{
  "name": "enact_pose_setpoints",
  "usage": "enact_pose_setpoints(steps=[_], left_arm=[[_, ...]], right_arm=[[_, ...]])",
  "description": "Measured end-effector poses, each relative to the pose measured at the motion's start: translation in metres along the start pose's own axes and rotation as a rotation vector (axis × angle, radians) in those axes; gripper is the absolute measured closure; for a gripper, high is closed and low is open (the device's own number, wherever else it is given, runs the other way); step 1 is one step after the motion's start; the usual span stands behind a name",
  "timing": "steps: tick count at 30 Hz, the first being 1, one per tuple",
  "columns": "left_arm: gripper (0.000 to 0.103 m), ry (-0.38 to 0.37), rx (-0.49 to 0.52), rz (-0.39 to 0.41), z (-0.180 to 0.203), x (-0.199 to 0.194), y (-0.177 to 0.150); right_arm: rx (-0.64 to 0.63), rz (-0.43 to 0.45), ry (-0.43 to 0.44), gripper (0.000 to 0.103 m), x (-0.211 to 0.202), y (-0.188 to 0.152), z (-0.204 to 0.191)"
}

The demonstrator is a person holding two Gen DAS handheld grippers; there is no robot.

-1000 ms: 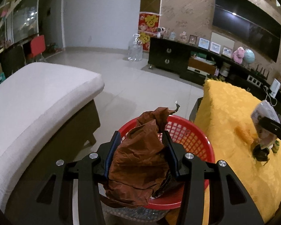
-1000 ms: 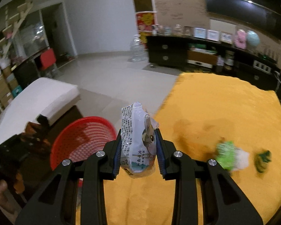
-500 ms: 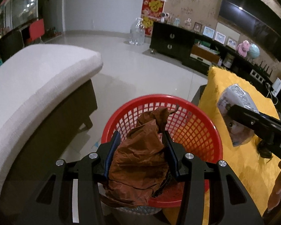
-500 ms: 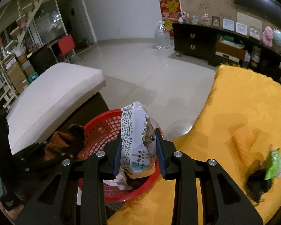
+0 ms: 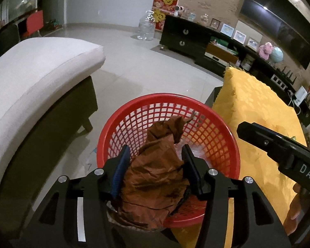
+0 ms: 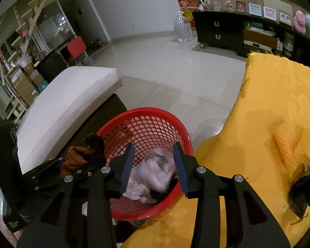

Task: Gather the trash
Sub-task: 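Open both tools to drop the brown bag and clear packet into the wastebasket, then move both tools back over the remaining trash on the table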

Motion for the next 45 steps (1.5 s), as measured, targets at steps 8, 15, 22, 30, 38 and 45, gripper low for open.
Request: enact_pose_setpoints(steps=[8, 15, 22, 30, 38, 45], left_arm=[[0.025, 0.000, -0.016, 0.059, 0.001, -0.011, 0.008], [0.017, -0.006, -0.016, 0.164, 0.009, -0.028, 0.022], [0.010, -0.065, 0.002, 0.261, 0.028, -0.044, 0.027], [0.009, -0.095, 0.073, 0.281, 0.065, -0.047, 0.023], [0.009, -0.147, 0.111, 0.238, 0.095, -0.038, 0.014], [0.008, -0.196, 0.186, 0.204, 0.138, -0.028, 0.016]], right_arm=[[0.003, 0.035, -0.030, 0.060, -0.024, 0.004, 0.014], [-0.046, 0.091, -0.109, 0.055, -0.060, 0.004, 0.032], [-0.105, 0.180, -0.213, 0.040, -0.103, -0.003, 0.054], [-0.076, 0.308, -0.406, 0.017, -0.178, -0.010, 0.119], [0.021, 0.327, -0.552, 0.013, -0.229, -0.021, 0.194], [0.046, 0.321, -0.592, 0.013, -0.231, -0.008, 0.236]])
Point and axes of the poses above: each gripper's, at about its wrist camera, not at the fingertips, and x roughly the way its jaws point, z to its right, y to its top, the point moved 5 cm from there along x, roughly the way its jaws point, and after that the axes turned 14 degrees about z, right-handed, at the moved point
